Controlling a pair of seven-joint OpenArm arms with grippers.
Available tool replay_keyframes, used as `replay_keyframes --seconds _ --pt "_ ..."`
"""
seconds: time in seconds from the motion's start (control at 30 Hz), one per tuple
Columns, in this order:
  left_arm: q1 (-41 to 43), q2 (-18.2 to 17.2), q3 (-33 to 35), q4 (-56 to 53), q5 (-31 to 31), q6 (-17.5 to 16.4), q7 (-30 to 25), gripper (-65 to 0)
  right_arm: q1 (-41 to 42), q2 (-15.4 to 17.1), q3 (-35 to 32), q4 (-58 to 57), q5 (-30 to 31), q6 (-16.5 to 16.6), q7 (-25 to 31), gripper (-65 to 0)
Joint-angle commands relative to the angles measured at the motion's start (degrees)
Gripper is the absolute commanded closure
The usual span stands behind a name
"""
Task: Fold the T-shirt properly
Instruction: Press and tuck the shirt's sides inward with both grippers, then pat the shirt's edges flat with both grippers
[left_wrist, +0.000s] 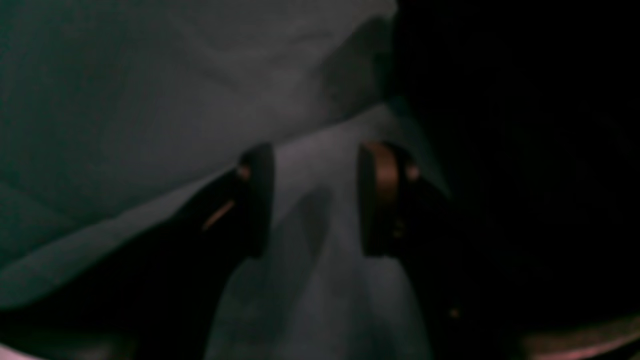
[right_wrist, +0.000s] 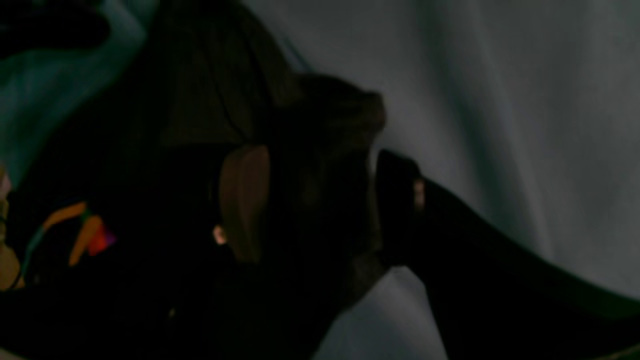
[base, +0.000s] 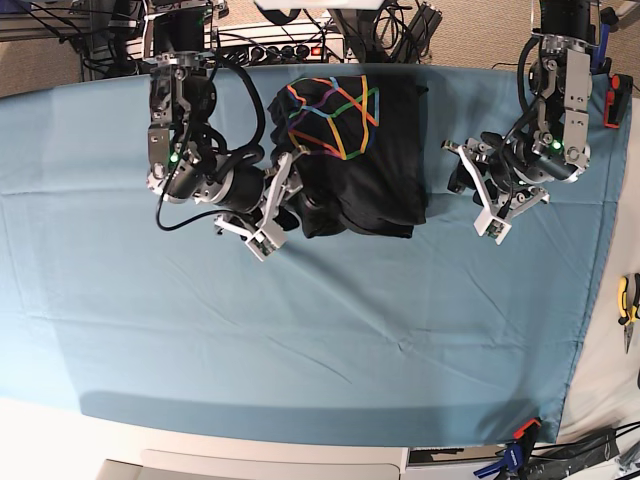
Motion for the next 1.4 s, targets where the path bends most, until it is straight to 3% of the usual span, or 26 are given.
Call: replay_keyframes --seconds 0.0,0.13,0.2,0.3,0.37,0.53,0.77,1.07,1.13,1.23,1.37 --pt "-0.5 -0.5 -0.3 0.9 -0.5 -0.2 -1.0 -25.7 0.8 0.0 0.0 0.3 0.2 0.1 1.5 -34.0" --pt "-0.5 -0.5 -0.3 0.9 -0.4 -0.2 -1.1 -25.7 0.8 0.0 0.0 -1.2 -0.6 0.1 2.0 -32.5" --pt "-0.5 -0.5 -0.3 0.9 -0.4 -0.2 -1.1 -25.7 0.9 0.0 0.0 -1.8 -2.8 0.1 3.1 -23.6" --pt "-0.5 -0.5 -0.3 0.9 -0.4 -0.2 -1.1 -25.7 1.0 0.0 0.0 -2.4 -4.9 0.0 5.4 -5.0" --pt "-0.5 -0.5 -0.3 0.9 -0.4 -0.2 -1.1 -25.7 1.2 0.0 0.0 -2.5 -6.6 -0.1 7.4 0.0" --pt "-0.5 -0.5 -0.3 0.9 -0.4 -0.2 -1.1 -25.7 2.1 0.0 0.0 -2.5 -10.7 -0.9 10.8 0.0" --pt "-0.5 -0.5 -0.3 0.9 -0.4 -0.2 -1.1 -25.7 4.6 0.1 0.0 -2.6 -17.0 -6.1 13.7 0.0" --pt "-0.5 -0.5 -0.3 0.9 -0.4 -0.2 -1.0 -25.7 4.9 0.1 0.0 -2.6 -17.7 -6.4 13.0 0.0" --pt "-0.5 -0.5 -0.3 0.9 -0.4 -0.2 -1.0 -25.7 4.9 0.1 0.0 -2.6 -19.0 -6.4 12.8 -6.8" --pt "-0.5 -0.5 -0.3 0.9 -0.4 -0.2 -1.0 -25.7 5.0 0.2 0.1 -2.6 -21.5 -8.6 13.0 -24.2" --pt "-0.5 -0.5 -0.3 0.9 -0.4 -0.2 -1.0 -25.7 5.0 0.2 1.7 -2.6 -26.4 -14.6 14.5 -26.3"
